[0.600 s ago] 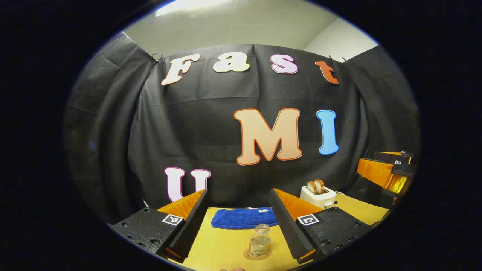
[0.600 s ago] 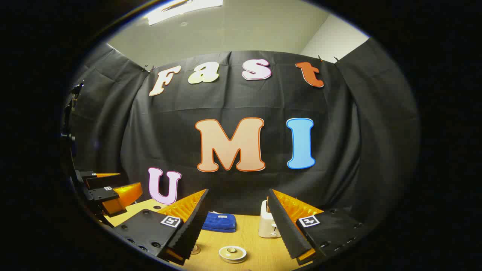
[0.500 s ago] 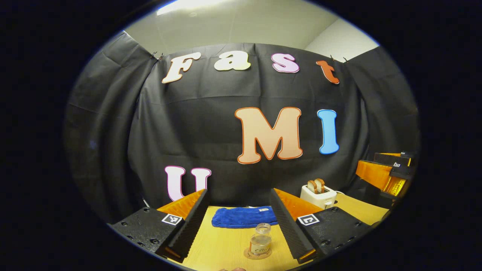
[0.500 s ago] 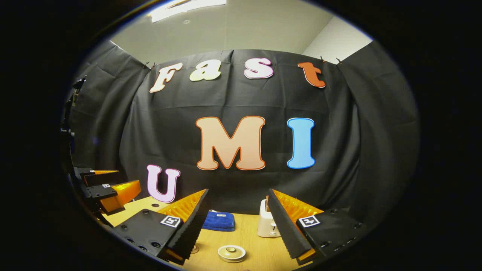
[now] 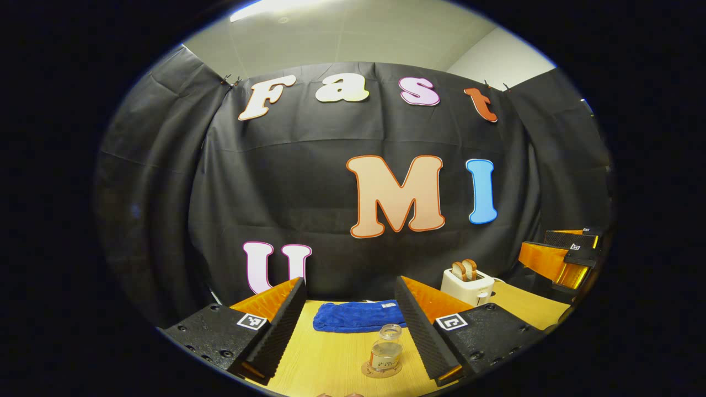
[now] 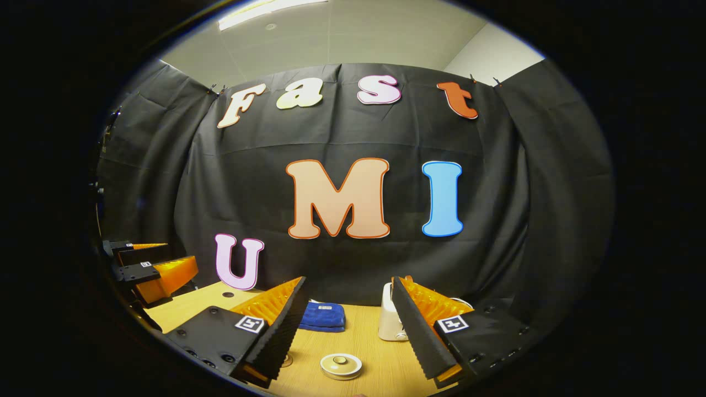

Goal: Open the teacup lid with one hand, grasp the water bottle and pour water into the teacup with the other hand; after pouring, place the water bottle on the coaster and then close the teacup lid.

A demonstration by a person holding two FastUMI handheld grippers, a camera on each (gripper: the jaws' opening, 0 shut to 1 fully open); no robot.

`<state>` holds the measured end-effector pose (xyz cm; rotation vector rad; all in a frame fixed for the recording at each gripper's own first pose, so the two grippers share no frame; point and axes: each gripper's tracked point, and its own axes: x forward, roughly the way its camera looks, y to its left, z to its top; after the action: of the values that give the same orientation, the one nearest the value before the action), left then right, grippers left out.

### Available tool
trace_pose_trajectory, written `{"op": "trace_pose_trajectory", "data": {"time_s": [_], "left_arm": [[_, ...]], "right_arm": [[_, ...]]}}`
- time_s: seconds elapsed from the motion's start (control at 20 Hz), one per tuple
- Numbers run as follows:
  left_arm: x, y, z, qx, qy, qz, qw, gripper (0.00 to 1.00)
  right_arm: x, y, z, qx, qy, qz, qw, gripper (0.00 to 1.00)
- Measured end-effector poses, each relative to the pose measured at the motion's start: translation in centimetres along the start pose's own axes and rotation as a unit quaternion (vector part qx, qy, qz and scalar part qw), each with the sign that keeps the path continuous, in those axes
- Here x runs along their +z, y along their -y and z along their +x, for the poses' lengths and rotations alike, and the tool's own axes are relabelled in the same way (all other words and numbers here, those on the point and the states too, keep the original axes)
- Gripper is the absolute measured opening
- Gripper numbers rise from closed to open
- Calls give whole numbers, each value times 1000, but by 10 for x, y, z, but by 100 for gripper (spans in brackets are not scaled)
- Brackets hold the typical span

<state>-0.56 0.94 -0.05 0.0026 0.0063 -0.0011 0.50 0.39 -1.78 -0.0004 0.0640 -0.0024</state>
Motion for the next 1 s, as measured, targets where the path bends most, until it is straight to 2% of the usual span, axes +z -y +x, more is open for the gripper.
{"op": "trace_pose_trajectory", "data": {"time_s": [0.35, 0.4, 0.5, 0.75, 0.8, 0.95, 1.0], "left_arm": [[3, 3, 1, -7, 0, 9, 1000, 94], [4, 5, 1, -9, 4, 8, 1000, 93], [5, 7, 1, -12, 3, 12, 1000, 93], [8, 0, 3, 8, 10, 15, 1000, 94], [8, -2, 3, 11, 11, 16, 1000, 94], [9, -14, -2, 25, 10, 20, 999, 94], [8, -17, -3, 31, 10, 21, 999, 94]], "right_arm": [[-1, -6, 2, 9, 9, -10, 1000, 95], [-4, -7, 4, 12, 5, -11, 1000, 98], [-11, -7, 9, 16, 3, -14, 1000, 95], [-44, -11, 23, 39, -22, -13, 999, 95], [-50, -10, 25, 40, -29, -9, 999, 99], [-75, -5, 35, 41, -49, -1, 998, 95], [-85, -5, 38, 43, -58, -5, 997, 97]]}}
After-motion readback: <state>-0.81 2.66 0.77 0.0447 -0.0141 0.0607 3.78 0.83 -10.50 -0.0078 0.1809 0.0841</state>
